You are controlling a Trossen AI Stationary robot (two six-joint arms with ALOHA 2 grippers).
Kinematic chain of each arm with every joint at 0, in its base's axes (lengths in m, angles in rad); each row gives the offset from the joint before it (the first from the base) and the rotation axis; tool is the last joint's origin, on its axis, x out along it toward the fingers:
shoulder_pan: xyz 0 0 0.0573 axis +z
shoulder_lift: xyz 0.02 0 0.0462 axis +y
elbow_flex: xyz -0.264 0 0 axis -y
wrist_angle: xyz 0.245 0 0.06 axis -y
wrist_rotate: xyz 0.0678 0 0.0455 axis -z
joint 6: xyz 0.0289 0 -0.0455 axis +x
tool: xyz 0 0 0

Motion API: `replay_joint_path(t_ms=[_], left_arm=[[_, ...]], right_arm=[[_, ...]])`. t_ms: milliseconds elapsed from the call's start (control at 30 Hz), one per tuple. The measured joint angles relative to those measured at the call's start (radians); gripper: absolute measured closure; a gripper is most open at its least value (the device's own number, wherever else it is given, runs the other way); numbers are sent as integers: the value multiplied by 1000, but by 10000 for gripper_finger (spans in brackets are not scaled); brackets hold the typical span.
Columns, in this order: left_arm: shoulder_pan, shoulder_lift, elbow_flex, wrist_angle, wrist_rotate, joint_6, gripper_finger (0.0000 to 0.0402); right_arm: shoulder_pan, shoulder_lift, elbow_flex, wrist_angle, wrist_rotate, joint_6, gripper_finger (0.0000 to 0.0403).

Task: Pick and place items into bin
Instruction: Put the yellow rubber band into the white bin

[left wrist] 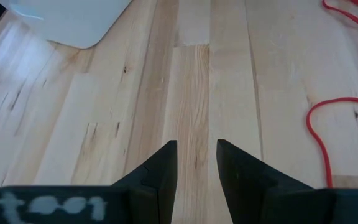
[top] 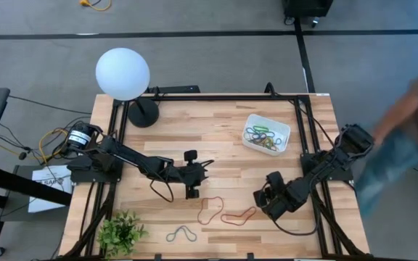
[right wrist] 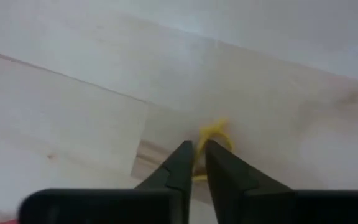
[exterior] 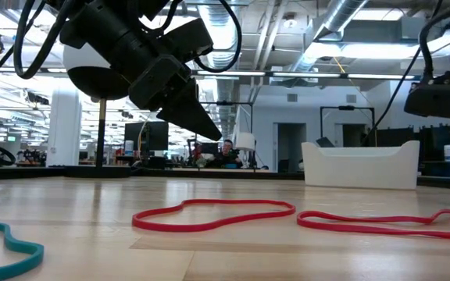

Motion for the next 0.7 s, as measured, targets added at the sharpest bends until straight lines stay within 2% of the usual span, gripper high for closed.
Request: replay_joint_path(t_ms=[100, 233, 400, 600, 700], left_arm=[[0, 0, 0, 0, 0, 4, 299], [0, 0, 0, 0, -2, 4, 299], [0, 0, 0, 0, -3, 5, 299], [0, 0, 0, 0, -4, 6, 299], [0, 0, 0, 0, -4, 6, 299]], right_arm=[[-1, 1, 0, 14, 27, -40, 396], [-3, 1, 0, 18, 95, -53, 395], [-3, 1, 5, 34, 255, -104, 399], [-22, 1, 48, -76, 430, -107, 400], [-49, 1, 77, -129, 535, -166, 401]])
